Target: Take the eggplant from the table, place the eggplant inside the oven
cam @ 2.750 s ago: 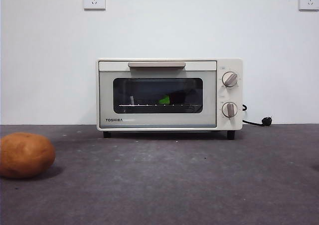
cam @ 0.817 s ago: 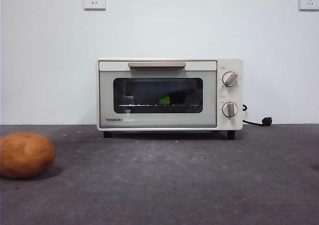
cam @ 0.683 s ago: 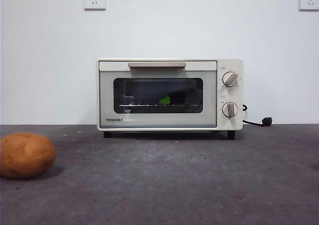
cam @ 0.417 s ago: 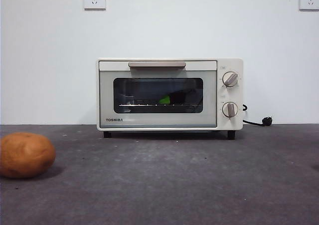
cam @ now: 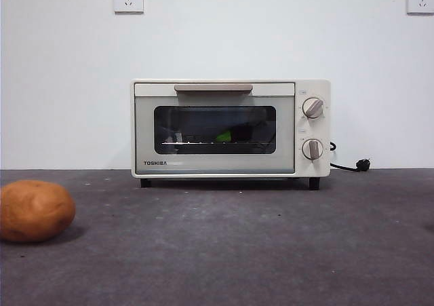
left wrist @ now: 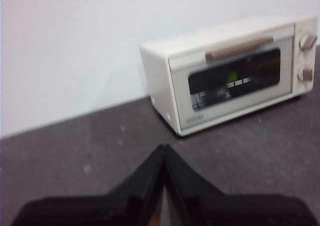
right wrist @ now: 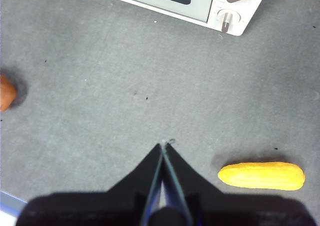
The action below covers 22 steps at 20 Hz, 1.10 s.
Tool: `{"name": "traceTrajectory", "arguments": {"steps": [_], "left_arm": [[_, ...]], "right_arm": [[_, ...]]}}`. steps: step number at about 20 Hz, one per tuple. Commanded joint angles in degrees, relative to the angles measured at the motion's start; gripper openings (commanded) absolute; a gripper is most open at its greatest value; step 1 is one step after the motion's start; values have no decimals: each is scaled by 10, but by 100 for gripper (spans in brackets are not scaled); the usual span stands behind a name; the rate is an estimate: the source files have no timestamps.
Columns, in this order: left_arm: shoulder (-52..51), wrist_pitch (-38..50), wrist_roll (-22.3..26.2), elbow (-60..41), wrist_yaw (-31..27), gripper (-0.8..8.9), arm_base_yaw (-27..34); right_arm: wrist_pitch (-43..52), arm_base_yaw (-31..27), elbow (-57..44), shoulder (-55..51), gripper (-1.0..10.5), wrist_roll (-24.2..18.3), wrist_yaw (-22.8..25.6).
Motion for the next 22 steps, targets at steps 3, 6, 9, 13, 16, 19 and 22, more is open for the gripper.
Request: {"name": "traceTrajectory", "arguments": {"steps": [3, 6, 9, 13, 16, 19, 22], "left_arm": [[-9, 12, -52, -70, -32, -4, 2], [-9, 12, -59, -98, -31, -4, 2], [-9, 12, -68, -107, -31, -4, 1], [-6, 12, -92, -106, -11, -4, 0], [1, 12, -92, -106, -12, -4, 0], [3, 12, -92, -106, -12, -4, 0], [7, 12, -92, -106, -12, -4, 0]], "right_arm": [[-12, 0, 1, 2, -1, 4, 0], [-12, 0, 1, 2, -1, 4, 0], [-12, 0, 1, 2, -1, 4, 0], [-12, 0, 1, 2, -1, 4, 0], [-12, 0, 1, 2, -1, 4, 0], [-12, 0, 1, 2, -1, 4, 0], [-12, 0, 1, 2, -1, 4, 0]]}}
